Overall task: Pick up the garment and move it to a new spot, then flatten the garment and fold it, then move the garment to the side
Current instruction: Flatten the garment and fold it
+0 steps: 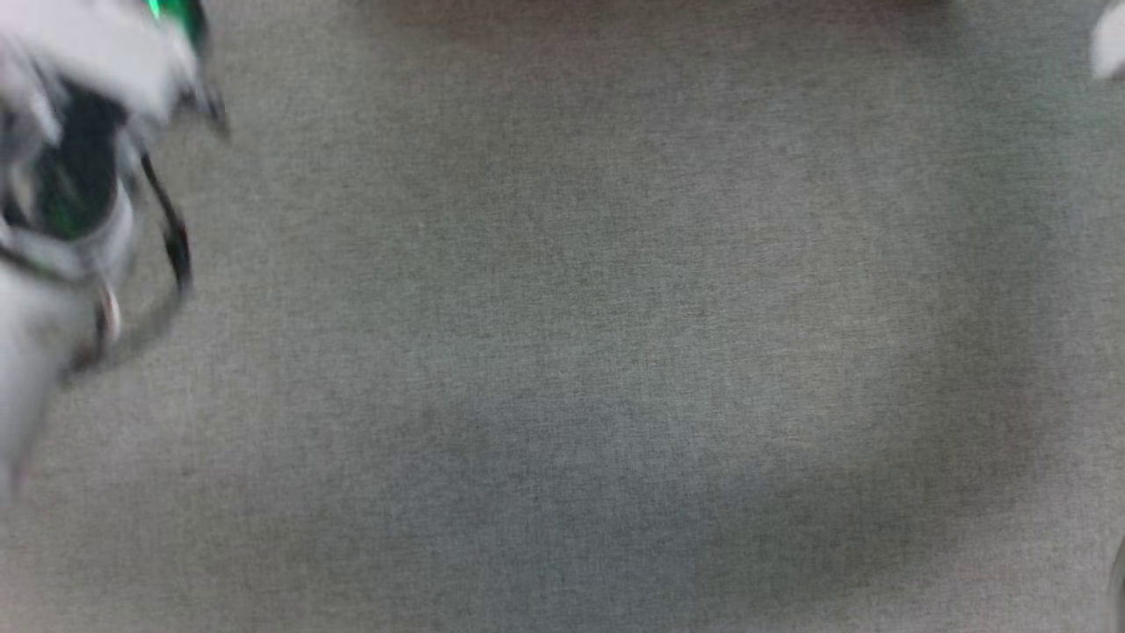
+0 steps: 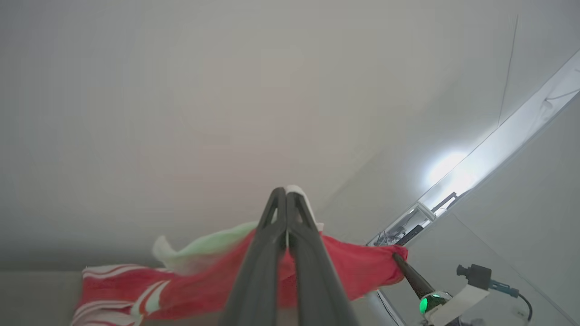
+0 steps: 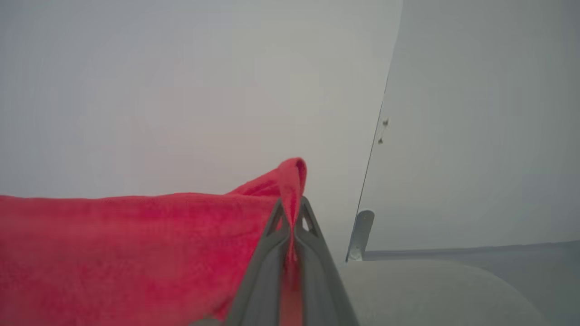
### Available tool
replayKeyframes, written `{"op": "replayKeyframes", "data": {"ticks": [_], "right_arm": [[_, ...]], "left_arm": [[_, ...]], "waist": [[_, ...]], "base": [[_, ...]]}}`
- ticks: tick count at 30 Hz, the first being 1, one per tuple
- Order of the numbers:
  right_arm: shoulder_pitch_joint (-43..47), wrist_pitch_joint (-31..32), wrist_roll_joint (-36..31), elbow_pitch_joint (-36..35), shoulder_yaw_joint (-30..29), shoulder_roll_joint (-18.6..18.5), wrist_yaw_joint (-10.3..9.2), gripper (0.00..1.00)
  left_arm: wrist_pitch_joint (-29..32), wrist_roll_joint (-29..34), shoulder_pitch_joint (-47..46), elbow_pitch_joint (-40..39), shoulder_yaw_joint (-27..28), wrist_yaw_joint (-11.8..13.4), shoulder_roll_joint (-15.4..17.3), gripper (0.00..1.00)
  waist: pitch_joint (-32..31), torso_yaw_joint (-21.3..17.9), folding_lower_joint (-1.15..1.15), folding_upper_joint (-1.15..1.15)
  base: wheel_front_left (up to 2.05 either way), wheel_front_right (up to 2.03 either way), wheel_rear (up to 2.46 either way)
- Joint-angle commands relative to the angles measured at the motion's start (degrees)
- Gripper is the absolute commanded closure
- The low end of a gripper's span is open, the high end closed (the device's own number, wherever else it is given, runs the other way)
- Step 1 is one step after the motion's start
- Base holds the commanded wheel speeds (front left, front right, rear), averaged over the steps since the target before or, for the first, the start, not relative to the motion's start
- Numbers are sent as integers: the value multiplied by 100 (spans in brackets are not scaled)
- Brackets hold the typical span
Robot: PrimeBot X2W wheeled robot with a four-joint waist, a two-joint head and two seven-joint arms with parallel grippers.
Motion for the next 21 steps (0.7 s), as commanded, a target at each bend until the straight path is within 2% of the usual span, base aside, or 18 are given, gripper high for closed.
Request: {"op": "replayKeyframes", "data": {"ticks": [1,6,13,21], "right_arm": [[341,39,181,-172,146,-38,-8,100],[1640,297,783,-1100,411,-161,-8,100],[3521,832,1264,-2745,278,-198,-8,100],[5400,1328,1492,-4486,-5,-141,-8,100]], "left_arm": [[-140,138,395,-245,-48,4,130,100],[-490,172,1730,-1249,150,3,502,100],[-589,470,3546,-2465,505,3,1029,100],[-579,1057,5220,-3142,1115,3,1017,100]], "waist": [[7,10,0,-1],[-66,-10,0,-1],[-244,-50,0,-1],[-476,-10,0,-1]], "base": [[0,0,0],[0,0,0],[0,0,0],[0,0,0]]}}
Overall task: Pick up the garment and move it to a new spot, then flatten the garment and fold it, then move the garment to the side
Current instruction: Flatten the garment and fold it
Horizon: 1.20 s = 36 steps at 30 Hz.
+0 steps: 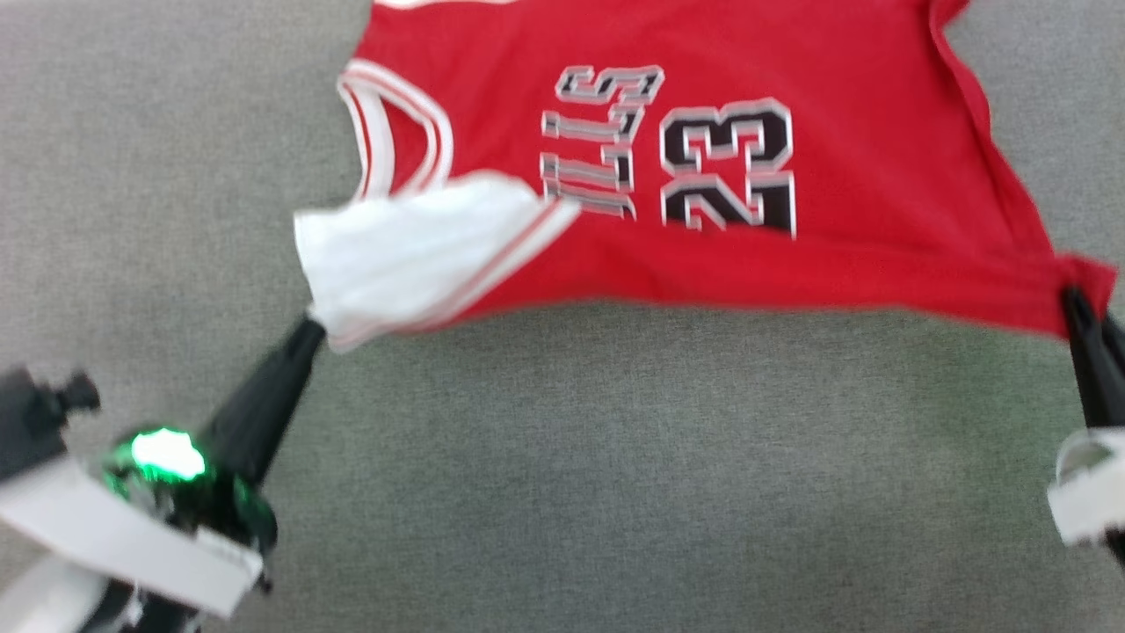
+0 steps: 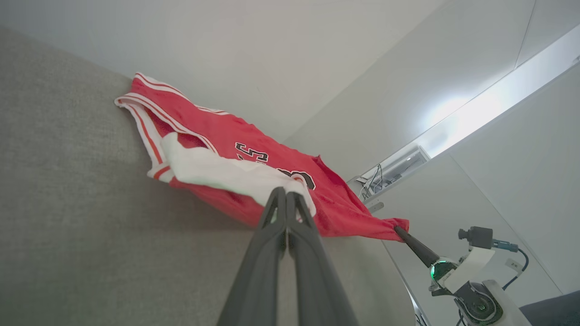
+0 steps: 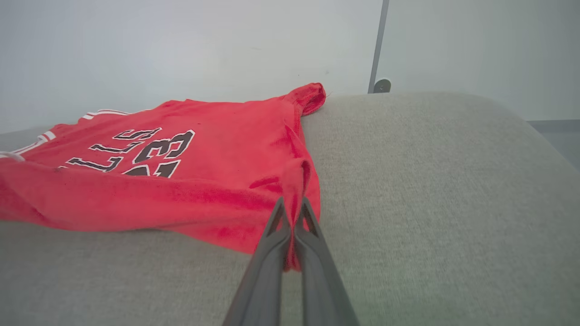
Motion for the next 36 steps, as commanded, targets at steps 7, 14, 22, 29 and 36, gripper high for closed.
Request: {"op": "replayKeyframes", "data": {"ticks": [7,14,22,29,36], "right_arm": [[1223,290,101,-1009,-312,68,-7,100],[1830,345,386,-1425,-622,19,-7,100],[1638,300,497,-1124,-473,-267,-7,100],[706,360,546,-522,25,-528,-6,100],[7,317,468,152,98,-524,-7,100]], "left_arm": [[5,230,1320,-817,546,1,106,100],[4,139,2268,-1794,1102,2,288,100],[4,273,2136,-1837,1060,2,437,100],[30,148,925,-1399,529,2,301,100],[107,-89,-397,-447,-17,2,23,100]], "waist": [[-94,-5,0,0],[-103,-22,0,0],[-115,-57,0,0],[-49,-147,0,0],[94,-144,0,0]], "base": [[0,0,0],[0,0,0],[0,0,0],[0,0,0],[0,0,0]]}}
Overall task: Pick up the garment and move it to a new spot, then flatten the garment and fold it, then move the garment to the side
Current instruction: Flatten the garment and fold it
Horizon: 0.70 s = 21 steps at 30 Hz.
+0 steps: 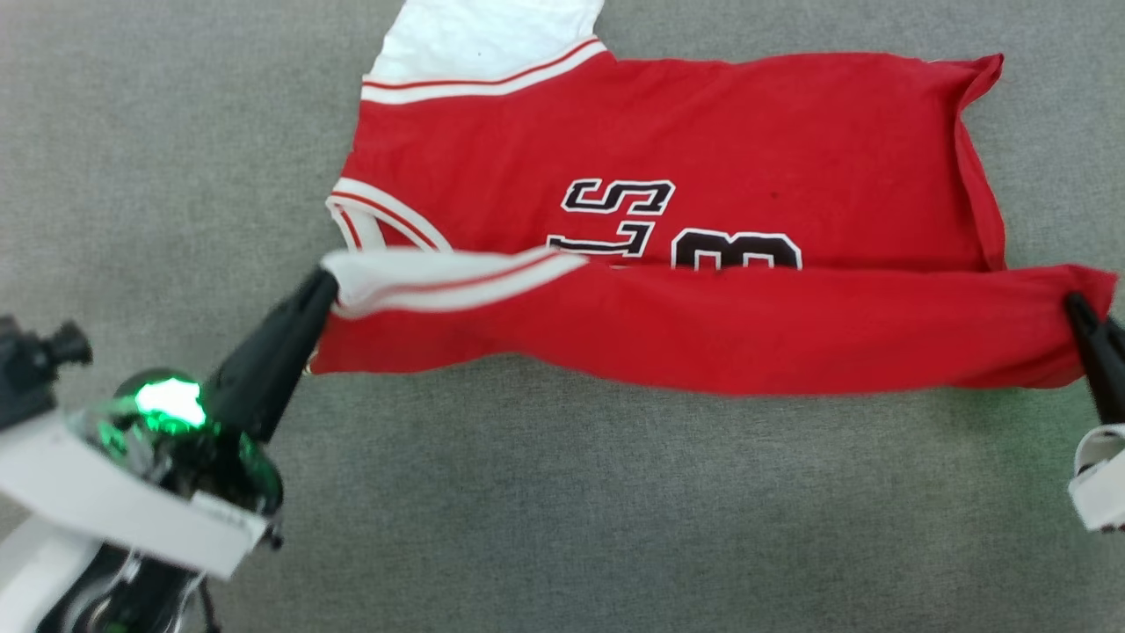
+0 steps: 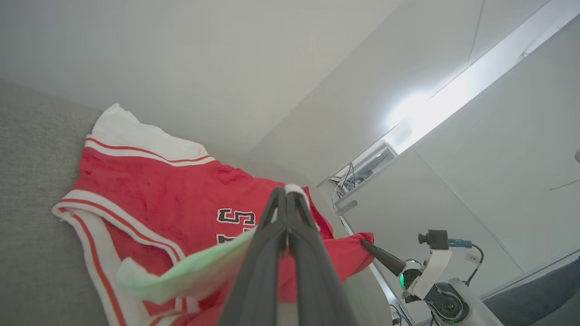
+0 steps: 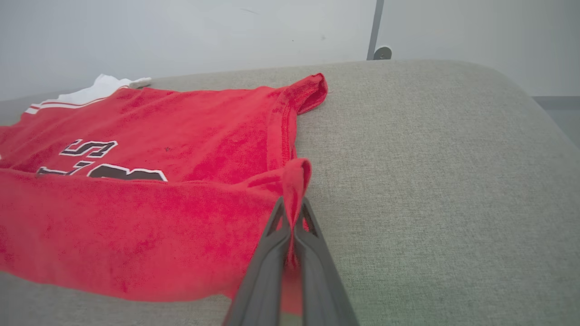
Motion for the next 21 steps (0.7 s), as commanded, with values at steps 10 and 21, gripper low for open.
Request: {"op": "replayKeyframes", "data": {"ticks": [10,21], "right_arm": [[-437,-388,-180,857,-62,402,-8,100],[-926,-877,-429,1760,215,579,-8,100]], "left_arm": [[-77,494,-685,1875,-777,2,-30,100],[-90,989,-1369,3398,-1612,8,-100,99]], "waist": [[228,-119,0,0],[406,-129,0,0]], "base": [[0,0,0],[0,0,0]]}}
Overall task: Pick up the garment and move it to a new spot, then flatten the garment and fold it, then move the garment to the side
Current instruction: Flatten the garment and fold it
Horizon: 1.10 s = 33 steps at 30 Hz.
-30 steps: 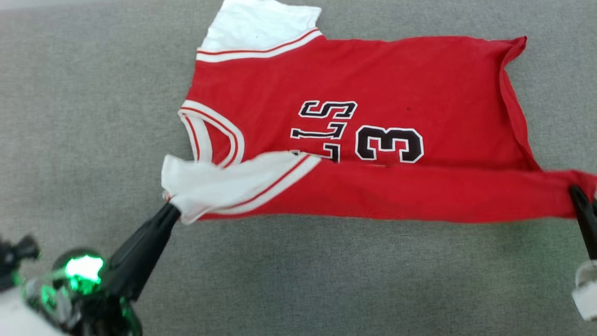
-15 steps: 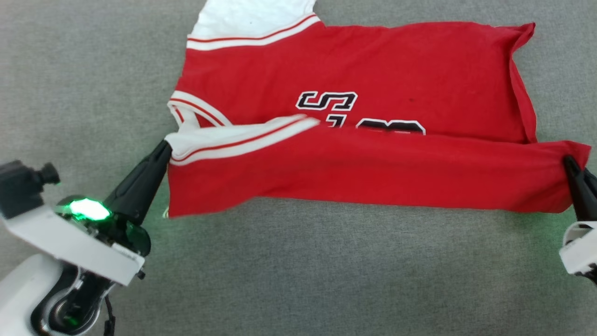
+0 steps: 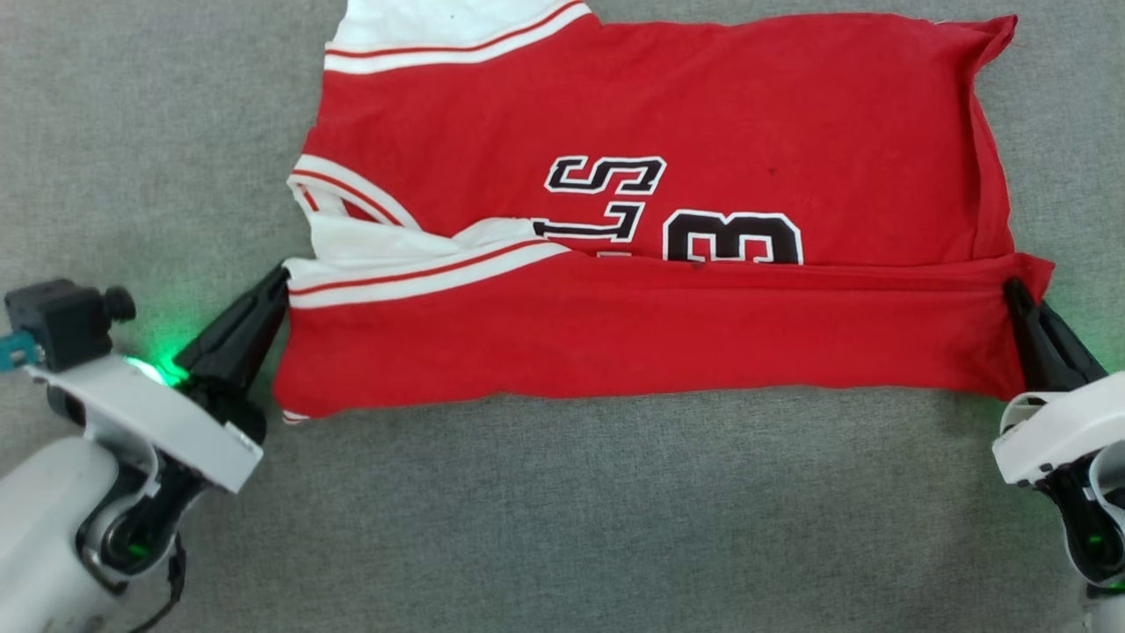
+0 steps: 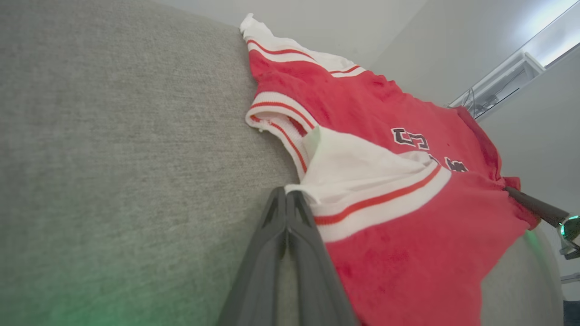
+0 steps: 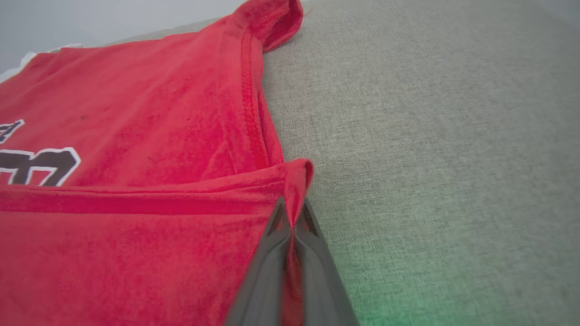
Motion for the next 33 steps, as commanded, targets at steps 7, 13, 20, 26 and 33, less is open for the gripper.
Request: {"op": "replayKeyframes", "data": {"ticks": [7,13,20,26,33], "right_arm": [[-139,-235,-141,218,86,-30,-8,58],[44,-374,-168,15,-50,-75,-8,0],[222,-312,-106,-382,-264,-95,-7,0],[238,-215,-64,-580,-269,-67,-7,0],[183,-244,-72,-655,-144,51,-8,0]], "left_arm": [[13,40,-353,507,-311,16,-12,0],[7,267,-724,369,-499,14,358,0],[1163,159,-1125,-90,-838,14,912,0],[3176,-63,-1620,-525,-1295,142,1033,0],[4743,-365,-2061,-458,-1618,149,907,0]], "waist": [[-93,87,0,0],[-426,141,0,0],[-750,205,0,0],[-806,204,0,0],[-673,-4,0,0]], "base": [[0,0,0],[0,0,0],[0,0,0],[0,0,0],[0,0,0]]}}
